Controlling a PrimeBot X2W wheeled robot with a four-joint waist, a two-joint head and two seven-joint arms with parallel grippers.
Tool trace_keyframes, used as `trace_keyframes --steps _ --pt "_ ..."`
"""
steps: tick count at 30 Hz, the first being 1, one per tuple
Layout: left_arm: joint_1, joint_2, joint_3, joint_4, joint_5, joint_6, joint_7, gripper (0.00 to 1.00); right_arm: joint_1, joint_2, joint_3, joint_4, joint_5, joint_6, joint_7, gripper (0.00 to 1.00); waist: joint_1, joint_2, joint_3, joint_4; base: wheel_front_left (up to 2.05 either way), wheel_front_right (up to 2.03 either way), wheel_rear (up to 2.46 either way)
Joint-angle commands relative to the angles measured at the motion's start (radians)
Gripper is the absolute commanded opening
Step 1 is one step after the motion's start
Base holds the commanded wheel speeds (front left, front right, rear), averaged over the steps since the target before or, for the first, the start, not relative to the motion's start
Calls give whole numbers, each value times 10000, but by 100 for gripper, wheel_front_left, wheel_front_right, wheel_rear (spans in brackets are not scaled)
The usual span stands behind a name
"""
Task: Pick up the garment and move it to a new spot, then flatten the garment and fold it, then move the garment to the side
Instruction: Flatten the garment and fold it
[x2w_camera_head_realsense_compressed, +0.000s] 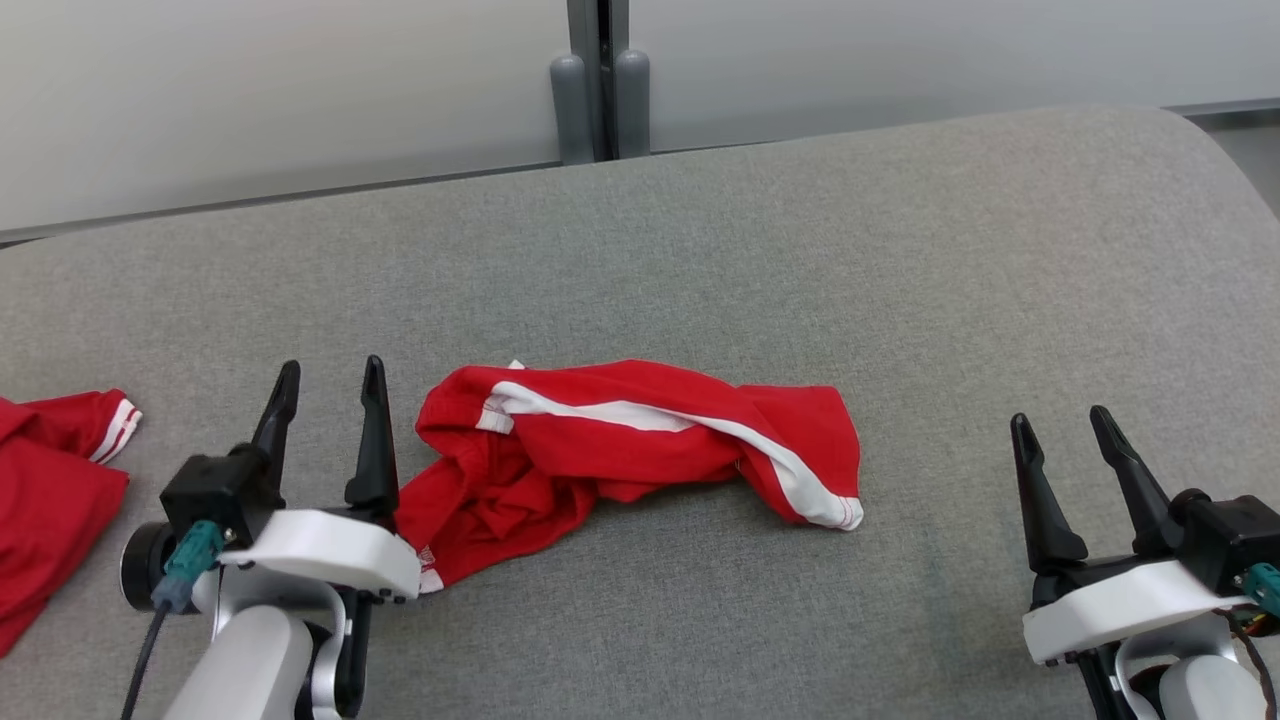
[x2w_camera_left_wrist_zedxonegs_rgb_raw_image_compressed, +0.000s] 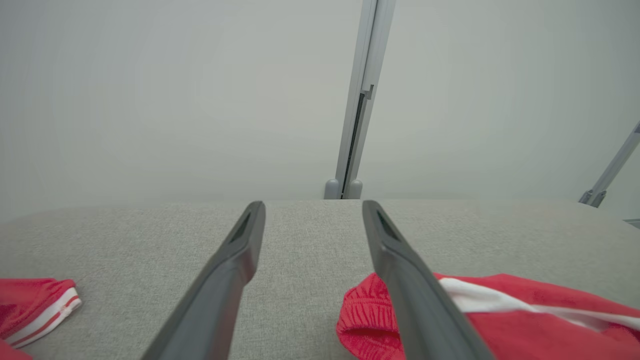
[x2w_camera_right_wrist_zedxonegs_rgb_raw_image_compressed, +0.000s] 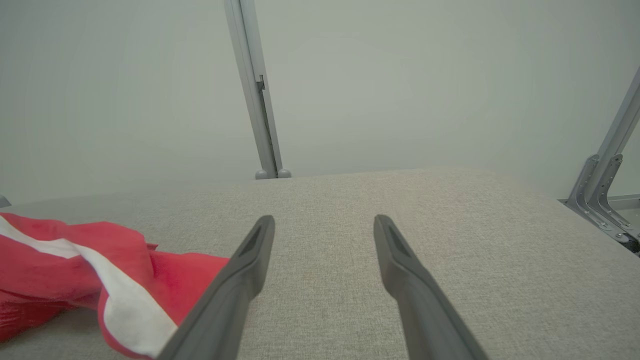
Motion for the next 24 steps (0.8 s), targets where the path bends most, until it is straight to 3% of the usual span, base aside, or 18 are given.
trace_keyframes --steps 1,9,16,24 --pt "373 -4 123 -287 175 154 -58 100 158 -53 -24 -41 -44 1 90 100 0 0 -292 153 0 0 0" --pt "2208 -163 587 -1876 1096 583 -73 100 758 -93 -196 -358 -227 1 429 100 0 0 -988 294 0 0 0" --pt "3234 1 546 -2186 1508 -199 -77 100 1471 25 -342 -794 -356 1 783 100 0 0 -1567 443 0 0 0" --pt "3442 -34 902 -1560 1469 -1054 -77 100 1842 97 -352 -1196 -432 1 1075 100 0 0 -1848 524 0 0 0"
